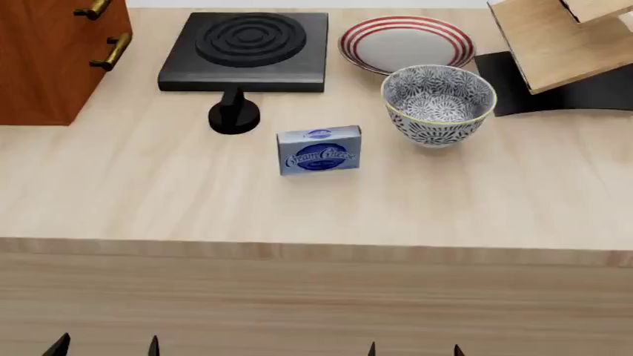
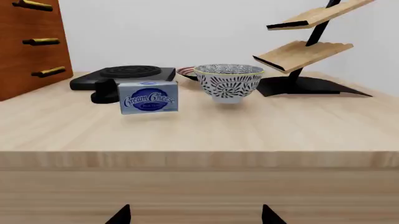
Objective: Pick up the cream cheese and put it in the bowl.
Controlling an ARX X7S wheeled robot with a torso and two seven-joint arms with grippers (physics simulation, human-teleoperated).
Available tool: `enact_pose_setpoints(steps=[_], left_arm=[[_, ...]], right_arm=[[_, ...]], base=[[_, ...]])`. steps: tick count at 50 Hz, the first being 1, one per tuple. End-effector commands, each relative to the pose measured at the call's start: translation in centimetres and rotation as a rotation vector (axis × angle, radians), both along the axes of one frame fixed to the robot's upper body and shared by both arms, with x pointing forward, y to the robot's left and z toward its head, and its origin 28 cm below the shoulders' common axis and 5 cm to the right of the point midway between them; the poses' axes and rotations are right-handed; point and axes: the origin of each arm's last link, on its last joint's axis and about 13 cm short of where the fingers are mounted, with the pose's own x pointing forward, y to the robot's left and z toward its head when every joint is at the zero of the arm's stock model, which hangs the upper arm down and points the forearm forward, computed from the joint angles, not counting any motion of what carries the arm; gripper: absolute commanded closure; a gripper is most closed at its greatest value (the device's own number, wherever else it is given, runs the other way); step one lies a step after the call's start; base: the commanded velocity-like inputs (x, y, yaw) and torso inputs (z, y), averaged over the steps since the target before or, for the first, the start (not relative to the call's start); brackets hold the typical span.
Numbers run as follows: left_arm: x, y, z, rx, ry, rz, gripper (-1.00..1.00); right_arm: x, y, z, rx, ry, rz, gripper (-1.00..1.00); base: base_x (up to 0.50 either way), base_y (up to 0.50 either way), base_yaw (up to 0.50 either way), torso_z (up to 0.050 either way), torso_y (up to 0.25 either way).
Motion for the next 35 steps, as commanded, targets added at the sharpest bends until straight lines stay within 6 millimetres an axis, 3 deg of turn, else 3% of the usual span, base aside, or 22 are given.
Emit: enact_pose_setpoints(steps=[1,5,24,35], left_arm=[[0.0,0.0,0.0,0.0,0.0,0.0,-1.0],[-0.1,-0.4,0.6,0.003,0.007,0.025,-1.0],[-0.5,-0.3,-1.0,-0.01,-0.044,0.018,-1.0],[-0.7,-0.3,-1.8,-0.003,-0.063,0.018,-1.0]], right_arm=[[0.0,0.0,0.0,-0.009,0.0,0.0,-1.0],[0.0,0.0,0.3,-0.008,-0.017,-0.004,-1.0],[0.0,0.3,0.5,-0.008,-0.022,0.024,-1.0],[-0.1,0.3,0.7,-0.026,-0.026,0.026,-1.0]], base=[[0.0,0.0,0.0,0.0,0.0],[0.0,0.0,0.0,0.0,0.0],[0.0,0.0,0.0,0.0,0.0],[0.0,0.0,0.0,0.047,0.0]])
